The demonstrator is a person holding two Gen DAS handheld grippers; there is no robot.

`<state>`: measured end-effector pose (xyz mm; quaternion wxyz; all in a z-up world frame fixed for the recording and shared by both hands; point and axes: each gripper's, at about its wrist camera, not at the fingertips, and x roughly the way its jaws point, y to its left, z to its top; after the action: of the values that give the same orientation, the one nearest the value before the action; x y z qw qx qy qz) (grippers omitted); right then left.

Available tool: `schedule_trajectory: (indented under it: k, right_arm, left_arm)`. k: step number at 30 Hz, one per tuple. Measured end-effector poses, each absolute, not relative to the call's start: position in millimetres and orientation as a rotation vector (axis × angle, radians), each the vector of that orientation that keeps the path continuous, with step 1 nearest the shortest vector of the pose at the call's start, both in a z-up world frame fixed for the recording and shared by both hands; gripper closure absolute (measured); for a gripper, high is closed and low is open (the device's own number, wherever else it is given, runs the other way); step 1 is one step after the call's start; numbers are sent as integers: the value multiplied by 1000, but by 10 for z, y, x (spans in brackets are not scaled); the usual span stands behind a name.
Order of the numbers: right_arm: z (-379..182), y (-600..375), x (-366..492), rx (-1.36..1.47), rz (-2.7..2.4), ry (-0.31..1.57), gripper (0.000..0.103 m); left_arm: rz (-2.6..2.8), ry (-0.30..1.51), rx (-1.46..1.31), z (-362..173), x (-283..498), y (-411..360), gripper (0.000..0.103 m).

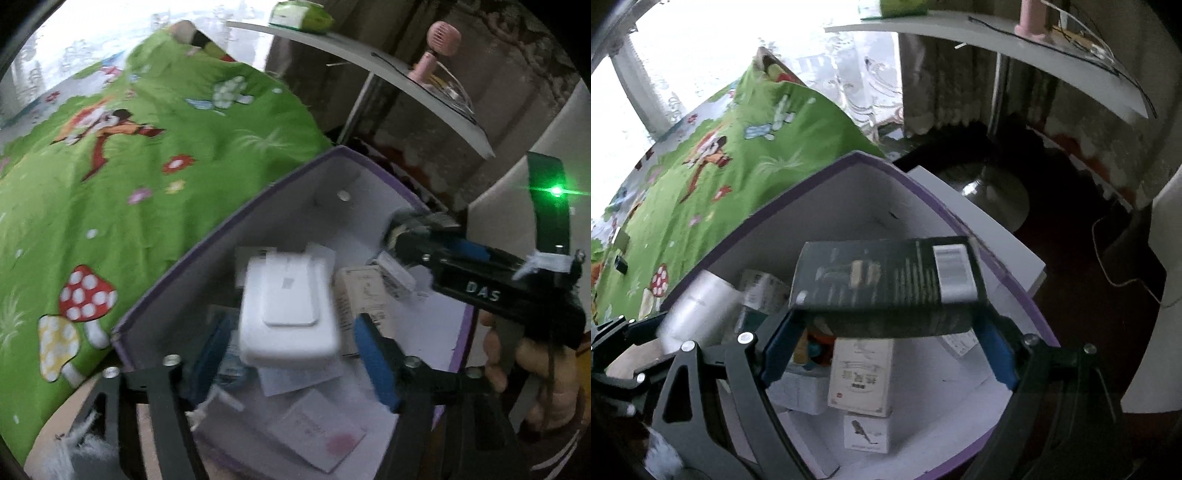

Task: Organize rigid objects
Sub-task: 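Open both grippers to drop the white case and black box inside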

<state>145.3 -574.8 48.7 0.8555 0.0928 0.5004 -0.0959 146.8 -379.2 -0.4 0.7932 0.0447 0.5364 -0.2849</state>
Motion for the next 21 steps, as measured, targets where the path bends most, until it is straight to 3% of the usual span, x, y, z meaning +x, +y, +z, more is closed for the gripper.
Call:
schedule_trajectory:
  k: [2, 21]
  right_arm:
    - [458, -5793, 1454, 200, -216, 1057, 9]
    - [558, -5440, 1626, 148, -179, 1072, 9]
  left_arm:
    - [-628, 1159, 101, -19, 1470, -3842, 22]
    - [-543, 1117, -12, 145, 1747, -3226, 22]
